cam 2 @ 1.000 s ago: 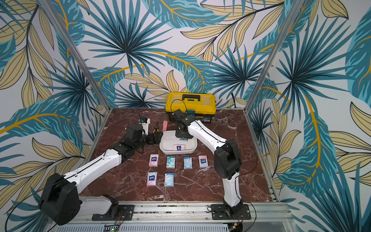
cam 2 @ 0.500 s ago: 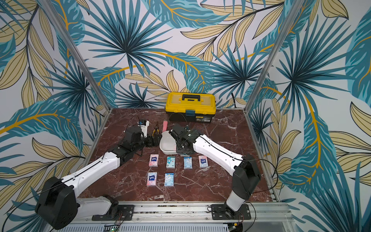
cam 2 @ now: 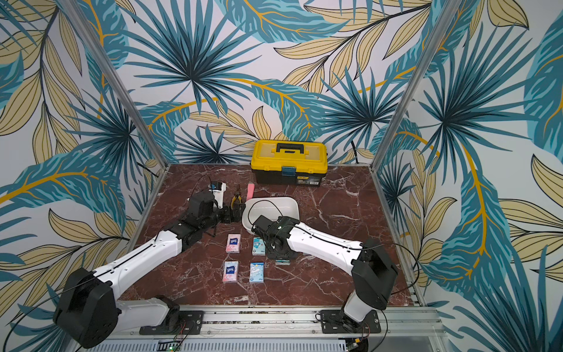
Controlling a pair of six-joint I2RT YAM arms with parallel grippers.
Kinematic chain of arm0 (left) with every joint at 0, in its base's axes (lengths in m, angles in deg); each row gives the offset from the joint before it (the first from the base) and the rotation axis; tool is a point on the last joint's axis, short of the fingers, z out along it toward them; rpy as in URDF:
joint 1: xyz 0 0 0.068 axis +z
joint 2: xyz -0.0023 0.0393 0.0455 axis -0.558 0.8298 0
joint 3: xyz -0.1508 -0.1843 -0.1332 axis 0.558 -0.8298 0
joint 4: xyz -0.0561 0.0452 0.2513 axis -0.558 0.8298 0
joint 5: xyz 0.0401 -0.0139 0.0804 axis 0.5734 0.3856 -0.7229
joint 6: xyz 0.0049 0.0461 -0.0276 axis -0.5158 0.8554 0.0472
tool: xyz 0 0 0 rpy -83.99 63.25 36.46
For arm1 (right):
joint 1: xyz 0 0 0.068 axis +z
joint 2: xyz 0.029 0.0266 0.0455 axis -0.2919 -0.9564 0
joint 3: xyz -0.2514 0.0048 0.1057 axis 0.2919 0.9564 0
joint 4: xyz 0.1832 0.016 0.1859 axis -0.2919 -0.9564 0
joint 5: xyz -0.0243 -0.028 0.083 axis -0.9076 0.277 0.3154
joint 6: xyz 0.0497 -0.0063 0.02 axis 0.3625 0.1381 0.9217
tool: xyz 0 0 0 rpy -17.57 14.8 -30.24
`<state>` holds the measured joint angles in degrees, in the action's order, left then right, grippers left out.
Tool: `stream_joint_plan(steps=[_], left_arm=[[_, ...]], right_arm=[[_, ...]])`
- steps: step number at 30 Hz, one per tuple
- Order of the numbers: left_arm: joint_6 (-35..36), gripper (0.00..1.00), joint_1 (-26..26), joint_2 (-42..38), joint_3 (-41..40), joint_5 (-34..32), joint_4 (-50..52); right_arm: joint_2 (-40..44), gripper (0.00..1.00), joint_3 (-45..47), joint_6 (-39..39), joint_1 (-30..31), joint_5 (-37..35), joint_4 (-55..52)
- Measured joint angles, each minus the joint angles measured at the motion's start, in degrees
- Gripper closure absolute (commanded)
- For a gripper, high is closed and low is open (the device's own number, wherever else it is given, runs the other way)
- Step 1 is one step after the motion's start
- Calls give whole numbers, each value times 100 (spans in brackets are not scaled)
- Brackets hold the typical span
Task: Take the pocket tissues out of the storage box
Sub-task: Place the pocket tissues at the center of the board.
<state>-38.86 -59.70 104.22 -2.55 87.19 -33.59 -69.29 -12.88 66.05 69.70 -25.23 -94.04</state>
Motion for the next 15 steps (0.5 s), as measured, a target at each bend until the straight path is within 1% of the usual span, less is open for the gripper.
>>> stream_joint_plan(steps=[6,15], left_arm=[[55,0,0,17,2,9,4],[87,0,2,238,2,46,31]], right_arm=[[0,49,411,168,26,144,212],[-2,49,1073,203,26,468,710]])
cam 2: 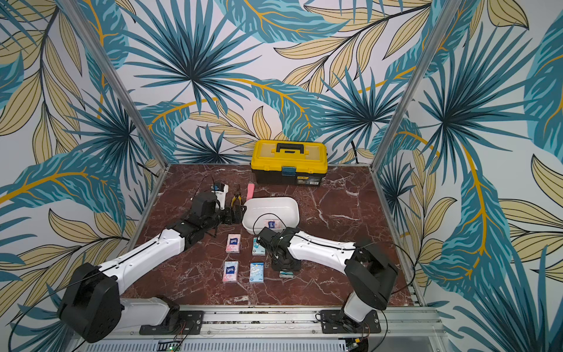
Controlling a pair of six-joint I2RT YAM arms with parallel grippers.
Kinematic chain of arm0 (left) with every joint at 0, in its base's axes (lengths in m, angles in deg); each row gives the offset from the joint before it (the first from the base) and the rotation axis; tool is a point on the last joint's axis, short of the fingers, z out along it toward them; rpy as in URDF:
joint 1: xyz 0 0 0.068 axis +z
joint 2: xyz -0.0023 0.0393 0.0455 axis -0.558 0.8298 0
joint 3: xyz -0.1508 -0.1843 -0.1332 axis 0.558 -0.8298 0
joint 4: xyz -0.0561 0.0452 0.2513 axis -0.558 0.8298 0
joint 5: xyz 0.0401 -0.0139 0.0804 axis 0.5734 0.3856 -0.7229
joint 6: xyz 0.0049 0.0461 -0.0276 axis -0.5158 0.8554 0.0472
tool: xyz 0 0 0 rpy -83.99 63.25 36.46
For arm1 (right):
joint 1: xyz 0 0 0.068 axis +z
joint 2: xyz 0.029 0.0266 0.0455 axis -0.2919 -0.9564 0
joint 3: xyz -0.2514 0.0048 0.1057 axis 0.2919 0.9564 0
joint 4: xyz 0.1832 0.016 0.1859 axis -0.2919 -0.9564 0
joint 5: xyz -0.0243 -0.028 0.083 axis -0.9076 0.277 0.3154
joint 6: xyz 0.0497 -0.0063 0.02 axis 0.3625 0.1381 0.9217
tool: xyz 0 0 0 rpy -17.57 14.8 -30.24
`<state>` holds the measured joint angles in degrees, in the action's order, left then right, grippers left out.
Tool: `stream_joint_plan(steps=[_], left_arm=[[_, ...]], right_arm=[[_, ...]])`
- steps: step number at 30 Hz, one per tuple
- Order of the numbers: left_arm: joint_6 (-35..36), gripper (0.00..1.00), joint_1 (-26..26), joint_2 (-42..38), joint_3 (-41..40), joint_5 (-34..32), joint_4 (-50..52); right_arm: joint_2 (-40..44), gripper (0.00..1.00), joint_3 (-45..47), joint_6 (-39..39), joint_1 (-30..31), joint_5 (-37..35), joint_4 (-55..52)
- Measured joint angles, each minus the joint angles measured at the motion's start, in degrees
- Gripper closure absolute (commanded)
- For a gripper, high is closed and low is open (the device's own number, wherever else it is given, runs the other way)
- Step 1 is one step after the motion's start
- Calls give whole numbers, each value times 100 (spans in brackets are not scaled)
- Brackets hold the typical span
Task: Take the pocket tissues out of the storage box
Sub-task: Place the pocket tissues at the center of the board.
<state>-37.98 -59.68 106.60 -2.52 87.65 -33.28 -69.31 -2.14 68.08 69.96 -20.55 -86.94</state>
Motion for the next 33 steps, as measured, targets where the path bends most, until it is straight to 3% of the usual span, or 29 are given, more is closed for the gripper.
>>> stream_joint_plan(steps=[20,33], left_arm=[[-2,0,0,107,4,-2,7],[-4,0,0,107,4,-28,4]], right_arm=[[-332,43,269,-157,0,302,437],[-216,23,267,-339,-2,269,385]])
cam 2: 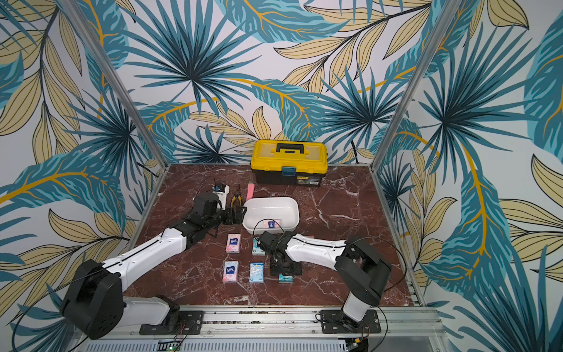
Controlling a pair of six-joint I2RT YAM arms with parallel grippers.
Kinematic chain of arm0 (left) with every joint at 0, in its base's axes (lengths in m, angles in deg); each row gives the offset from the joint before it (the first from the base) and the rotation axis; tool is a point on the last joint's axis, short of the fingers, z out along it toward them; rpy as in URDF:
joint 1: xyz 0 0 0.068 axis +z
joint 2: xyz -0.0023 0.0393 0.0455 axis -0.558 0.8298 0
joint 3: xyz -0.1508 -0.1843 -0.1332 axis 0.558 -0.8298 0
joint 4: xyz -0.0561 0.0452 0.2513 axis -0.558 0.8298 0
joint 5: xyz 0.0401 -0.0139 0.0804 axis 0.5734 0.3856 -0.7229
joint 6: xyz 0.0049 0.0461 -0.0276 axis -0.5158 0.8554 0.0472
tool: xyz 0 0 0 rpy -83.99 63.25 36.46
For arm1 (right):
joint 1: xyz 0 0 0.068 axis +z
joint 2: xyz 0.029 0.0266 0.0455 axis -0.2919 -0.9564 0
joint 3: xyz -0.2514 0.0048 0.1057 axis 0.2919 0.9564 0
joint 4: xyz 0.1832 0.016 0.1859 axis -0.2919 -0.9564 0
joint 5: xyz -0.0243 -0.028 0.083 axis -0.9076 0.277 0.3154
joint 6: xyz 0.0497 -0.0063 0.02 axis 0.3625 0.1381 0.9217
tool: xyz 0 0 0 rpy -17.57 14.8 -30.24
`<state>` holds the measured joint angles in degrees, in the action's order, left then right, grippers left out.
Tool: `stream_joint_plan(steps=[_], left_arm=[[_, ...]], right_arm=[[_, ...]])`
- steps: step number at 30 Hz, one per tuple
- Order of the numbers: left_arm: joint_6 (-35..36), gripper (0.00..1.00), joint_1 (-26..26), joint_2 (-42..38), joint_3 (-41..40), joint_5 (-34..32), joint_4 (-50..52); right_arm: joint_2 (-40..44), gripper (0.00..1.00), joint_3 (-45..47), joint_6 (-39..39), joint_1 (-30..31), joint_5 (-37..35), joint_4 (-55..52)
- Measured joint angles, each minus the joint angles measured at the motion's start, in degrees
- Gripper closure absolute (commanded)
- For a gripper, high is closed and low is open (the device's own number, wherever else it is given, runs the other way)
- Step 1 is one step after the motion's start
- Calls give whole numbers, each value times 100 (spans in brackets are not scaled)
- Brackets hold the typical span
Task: Take the pocket tissues out of the storage box
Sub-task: Place the pocket tissues at the center of the board, then pick up the pocket tissues from the storage box.
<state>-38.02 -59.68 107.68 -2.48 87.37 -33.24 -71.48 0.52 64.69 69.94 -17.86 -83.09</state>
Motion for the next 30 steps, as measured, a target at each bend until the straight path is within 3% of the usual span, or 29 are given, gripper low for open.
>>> stream_joint_plan(steps=[7,13,22,30], left_arm=[[-13,0,0,-2,0,-44,0],[-63,0,2,-136,-4,-181,-2],[-151,0,26,-804,-328,-328,-289],[-133,0,26,-1213,-748,-369,-614]], right_arm=[[385,15,-527,-476,-20,-127,-376],[546,10,-1355,-1401,-260,-315,-828],[457,7,-2544,-3499,-1102,-317,-1130],[-586,12,-3576,-5501,-1836,83,-1172]])
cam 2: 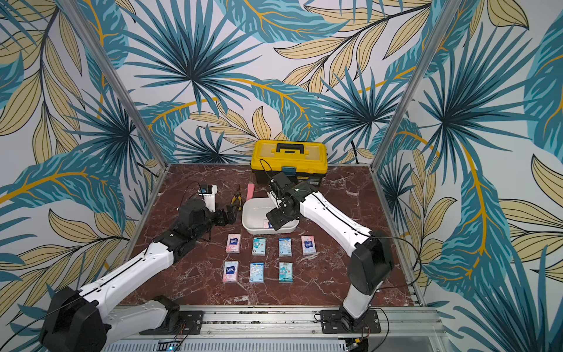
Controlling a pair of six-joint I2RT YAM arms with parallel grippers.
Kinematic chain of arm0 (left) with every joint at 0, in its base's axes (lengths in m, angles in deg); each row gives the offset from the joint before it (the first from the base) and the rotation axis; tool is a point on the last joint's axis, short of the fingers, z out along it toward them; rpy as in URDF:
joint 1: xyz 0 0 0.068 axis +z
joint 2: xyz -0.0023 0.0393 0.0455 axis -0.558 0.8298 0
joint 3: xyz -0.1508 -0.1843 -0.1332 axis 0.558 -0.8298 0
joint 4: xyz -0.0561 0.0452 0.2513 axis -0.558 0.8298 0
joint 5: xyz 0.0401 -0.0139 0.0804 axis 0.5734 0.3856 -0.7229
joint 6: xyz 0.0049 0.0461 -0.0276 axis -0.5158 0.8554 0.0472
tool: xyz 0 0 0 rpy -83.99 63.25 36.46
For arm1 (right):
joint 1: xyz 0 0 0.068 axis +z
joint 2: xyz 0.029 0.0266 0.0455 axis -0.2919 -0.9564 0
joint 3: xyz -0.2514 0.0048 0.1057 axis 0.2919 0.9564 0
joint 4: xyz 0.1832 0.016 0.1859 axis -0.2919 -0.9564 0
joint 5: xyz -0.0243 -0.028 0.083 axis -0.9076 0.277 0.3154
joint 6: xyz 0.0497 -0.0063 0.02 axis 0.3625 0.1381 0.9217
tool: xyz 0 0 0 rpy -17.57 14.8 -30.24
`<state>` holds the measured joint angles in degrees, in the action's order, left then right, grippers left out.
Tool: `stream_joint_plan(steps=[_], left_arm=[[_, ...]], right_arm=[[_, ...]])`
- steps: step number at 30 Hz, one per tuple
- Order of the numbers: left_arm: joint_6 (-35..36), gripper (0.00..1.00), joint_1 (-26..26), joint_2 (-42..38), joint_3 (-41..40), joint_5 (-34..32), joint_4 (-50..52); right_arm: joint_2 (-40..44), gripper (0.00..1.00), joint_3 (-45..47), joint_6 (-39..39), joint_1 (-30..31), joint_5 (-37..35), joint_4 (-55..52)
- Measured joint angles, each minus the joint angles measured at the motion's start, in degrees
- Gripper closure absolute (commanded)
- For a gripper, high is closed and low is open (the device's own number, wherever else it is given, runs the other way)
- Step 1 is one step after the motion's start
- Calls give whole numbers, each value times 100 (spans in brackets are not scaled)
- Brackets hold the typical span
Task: Take the pocket tissues out of the storage box
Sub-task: Pick up the pocket tissues from the storage box.
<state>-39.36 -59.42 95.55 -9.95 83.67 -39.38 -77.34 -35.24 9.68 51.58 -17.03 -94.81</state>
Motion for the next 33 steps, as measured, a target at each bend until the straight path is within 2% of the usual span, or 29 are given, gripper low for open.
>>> stream_joint_plan(steps=[7,14,33], left_arm=[[-26,0,0,-238,-192,-192,-131],[-177,0,2,-533,-304,-393,-114],[-518,0,4,-719,-588,-647,-24]], right_arm=[[-1095,16,-850,-1246,-337,501,-20],[-1895,16,-1397,-1932,-452,866,-17],[-2806,26,-1591,-2542,-452,1185,-42]])
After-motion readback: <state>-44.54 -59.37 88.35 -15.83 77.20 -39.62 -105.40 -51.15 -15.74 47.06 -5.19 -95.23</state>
